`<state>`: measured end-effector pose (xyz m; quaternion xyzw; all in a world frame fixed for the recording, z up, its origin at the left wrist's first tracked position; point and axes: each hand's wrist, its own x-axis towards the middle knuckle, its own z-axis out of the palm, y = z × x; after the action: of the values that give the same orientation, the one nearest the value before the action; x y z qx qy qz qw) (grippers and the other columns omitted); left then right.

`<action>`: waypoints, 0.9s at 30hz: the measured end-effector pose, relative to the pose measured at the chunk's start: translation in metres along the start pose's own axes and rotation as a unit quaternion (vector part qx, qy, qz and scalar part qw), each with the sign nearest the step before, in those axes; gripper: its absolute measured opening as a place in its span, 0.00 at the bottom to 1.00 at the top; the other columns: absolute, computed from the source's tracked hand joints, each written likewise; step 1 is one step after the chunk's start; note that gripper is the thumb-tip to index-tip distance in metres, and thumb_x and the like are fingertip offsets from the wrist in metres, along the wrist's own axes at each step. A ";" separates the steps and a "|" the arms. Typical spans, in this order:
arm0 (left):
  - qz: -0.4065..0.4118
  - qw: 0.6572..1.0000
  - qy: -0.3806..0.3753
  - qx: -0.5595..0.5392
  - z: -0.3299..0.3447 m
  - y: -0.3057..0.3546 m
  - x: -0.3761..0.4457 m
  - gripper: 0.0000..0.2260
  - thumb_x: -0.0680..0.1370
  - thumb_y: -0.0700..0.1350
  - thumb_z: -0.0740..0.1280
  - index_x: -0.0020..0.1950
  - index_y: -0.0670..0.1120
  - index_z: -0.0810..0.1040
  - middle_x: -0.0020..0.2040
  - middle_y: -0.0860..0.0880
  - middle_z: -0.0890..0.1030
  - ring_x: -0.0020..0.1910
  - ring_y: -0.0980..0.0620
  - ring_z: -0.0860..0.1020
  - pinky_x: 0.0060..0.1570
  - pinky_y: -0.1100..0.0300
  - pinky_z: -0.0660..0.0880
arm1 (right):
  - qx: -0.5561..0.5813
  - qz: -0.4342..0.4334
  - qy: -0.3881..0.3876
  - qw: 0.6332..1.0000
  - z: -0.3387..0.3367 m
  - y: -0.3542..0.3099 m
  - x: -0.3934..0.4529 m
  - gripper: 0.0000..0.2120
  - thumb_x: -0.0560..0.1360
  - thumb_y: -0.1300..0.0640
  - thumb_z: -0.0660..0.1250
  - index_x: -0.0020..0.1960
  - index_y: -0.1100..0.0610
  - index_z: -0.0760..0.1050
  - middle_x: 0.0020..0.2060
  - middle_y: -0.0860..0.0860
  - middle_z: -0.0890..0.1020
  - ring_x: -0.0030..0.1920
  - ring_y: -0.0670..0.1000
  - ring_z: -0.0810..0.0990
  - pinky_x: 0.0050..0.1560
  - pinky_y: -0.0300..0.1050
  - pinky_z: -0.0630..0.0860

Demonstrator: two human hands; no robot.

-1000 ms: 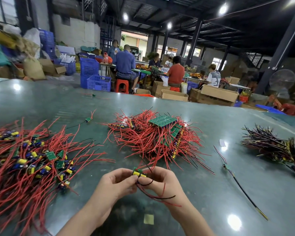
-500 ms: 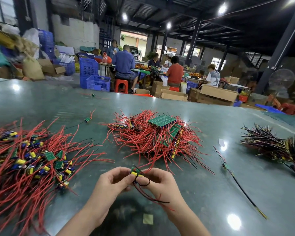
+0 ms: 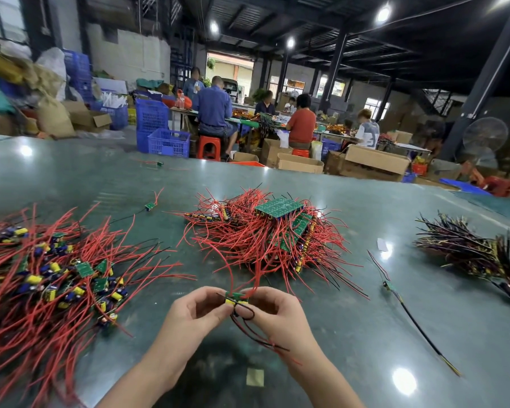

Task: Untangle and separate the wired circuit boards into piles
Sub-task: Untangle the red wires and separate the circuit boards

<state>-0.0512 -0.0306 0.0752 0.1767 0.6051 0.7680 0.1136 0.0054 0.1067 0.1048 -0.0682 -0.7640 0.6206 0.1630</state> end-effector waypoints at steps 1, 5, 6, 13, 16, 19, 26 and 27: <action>0.001 1.000 0.001 -0.005 -0.001 0.000 0.000 0.06 0.71 0.32 0.69 0.45 0.40 0.80 0.39 0.47 0.84 0.38 0.57 0.80 0.40 0.69 0.76 | 0.004 0.001 -0.002 1.000 0.001 -0.001 -0.001 0.09 0.67 0.66 0.75 0.38 0.53 0.80 0.33 0.47 0.84 0.36 0.41 0.80 0.42 0.34 0.75; -0.004 1.000 -0.011 0.002 0.000 0.001 0.000 0.06 0.70 0.35 0.70 0.45 0.43 0.83 0.42 0.47 0.85 0.40 0.59 0.81 0.41 0.70 0.76 | -0.023 -0.015 -0.020 0.999 -0.001 -0.002 -0.001 0.11 0.69 0.67 0.72 0.36 0.51 0.80 0.28 0.43 0.81 0.32 0.38 0.77 0.38 0.31 0.71; -0.008 1.000 -0.016 0.002 0.000 0.001 0.001 0.06 0.70 0.35 0.69 0.44 0.43 0.84 0.42 0.47 0.86 0.40 0.59 0.81 0.40 0.70 0.75 | -0.033 -0.021 -0.030 0.999 -0.002 -0.001 -0.002 0.11 0.70 0.67 0.72 0.36 0.52 0.80 0.28 0.43 0.81 0.33 0.38 0.76 0.38 0.32 0.71; -0.077 0.987 -0.033 -0.133 -0.003 0.006 0.003 0.07 0.66 0.38 0.68 0.40 0.40 0.85 0.41 0.42 0.84 0.38 0.53 0.81 0.41 0.64 0.80 | 0.000 0.014 -0.067 0.998 -0.010 0.001 0.002 0.06 0.72 0.66 0.69 0.41 0.57 0.80 0.34 0.51 0.80 0.36 0.46 0.75 0.39 0.37 0.71; -0.110 0.964 -0.005 -0.243 -0.005 0.012 0.006 0.06 0.67 0.36 0.66 0.37 0.38 0.83 0.36 0.41 0.82 0.31 0.52 0.80 0.33 0.63 0.80 | -0.004 0.081 -0.033 0.996 -0.013 0.004 0.003 0.03 0.73 0.63 0.69 0.45 0.60 0.81 0.32 0.50 0.81 0.33 0.46 0.75 0.36 0.34 0.71; -0.129 0.948 0.004 -0.291 -0.005 0.017 0.005 0.04 0.68 0.37 0.66 0.40 0.39 0.79 0.35 0.41 0.81 0.31 0.48 0.82 0.33 0.57 0.81 | -0.232 0.061 0.054 0.969 -0.017 0.014 0.007 0.11 0.75 0.58 0.67 0.55 0.63 0.79 0.43 0.54 0.84 0.42 0.50 0.80 0.41 0.35 0.70; -0.131 0.964 -0.016 -0.233 0.005 0.014 -0.002 0.10 0.68 0.36 0.67 0.49 0.39 0.76 0.39 0.43 0.80 0.31 0.51 0.80 0.35 0.57 0.81 | -0.173 -0.230 0.240 0.927 -0.019 -0.008 -0.001 0.13 0.71 0.64 0.61 0.44 0.51 0.81 0.42 0.44 0.81 0.46 0.44 0.77 0.48 0.34 0.71; -0.124 0.964 -0.015 -0.234 0.008 0.013 -0.003 0.09 0.68 0.35 0.67 0.49 0.38 0.76 0.37 0.44 0.79 0.29 0.53 0.78 0.34 0.58 0.81 | -0.208 -0.242 0.203 0.926 -0.014 -0.007 -0.004 0.12 0.71 0.61 0.61 0.44 0.52 0.82 0.39 0.44 0.82 0.45 0.44 0.77 0.48 0.37 0.72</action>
<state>-0.0446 -0.0278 0.0887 0.0800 0.4239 0.8654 0.2549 0.0148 0.1168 0.1137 -0.0382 -0.8199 0.3623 0.4416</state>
